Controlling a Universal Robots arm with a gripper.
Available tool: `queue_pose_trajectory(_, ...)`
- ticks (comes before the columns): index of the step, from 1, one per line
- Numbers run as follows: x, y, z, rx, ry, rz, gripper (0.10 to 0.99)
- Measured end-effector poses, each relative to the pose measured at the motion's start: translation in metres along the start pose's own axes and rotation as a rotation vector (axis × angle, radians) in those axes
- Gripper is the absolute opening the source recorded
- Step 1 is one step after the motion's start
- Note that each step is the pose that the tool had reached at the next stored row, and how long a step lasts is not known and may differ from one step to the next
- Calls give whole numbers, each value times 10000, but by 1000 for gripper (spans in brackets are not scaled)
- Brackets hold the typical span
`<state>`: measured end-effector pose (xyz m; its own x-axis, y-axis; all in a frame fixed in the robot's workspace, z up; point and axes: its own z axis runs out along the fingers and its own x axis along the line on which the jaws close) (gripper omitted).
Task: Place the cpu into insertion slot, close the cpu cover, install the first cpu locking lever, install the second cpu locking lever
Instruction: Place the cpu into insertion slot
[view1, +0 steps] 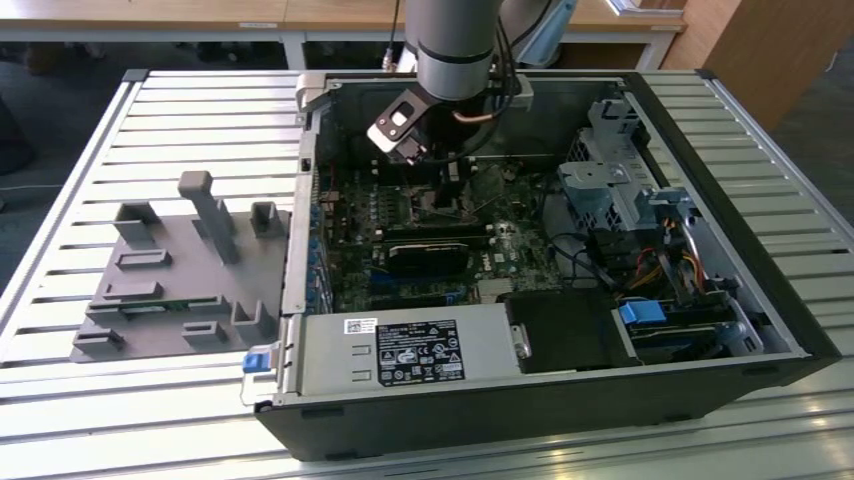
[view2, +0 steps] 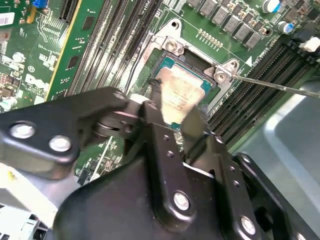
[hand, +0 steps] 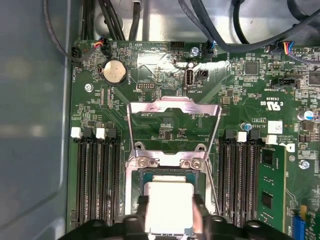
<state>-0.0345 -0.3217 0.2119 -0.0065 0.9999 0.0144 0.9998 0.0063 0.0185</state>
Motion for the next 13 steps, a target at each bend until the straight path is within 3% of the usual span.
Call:
queue_pose_trajectory(1,0,0,-9,7,0,1,475)
queue_pose_trajectory(4,0,1,-29,15,0,1,298)
queue_pose_trajectory(7,1,2,-46,15,1,0,239)
queue_pose_trajectory(9,1,2,-59,15,1,1,125)
queue_pose_trajectory(13,1,2,-79,15,1,0,106)
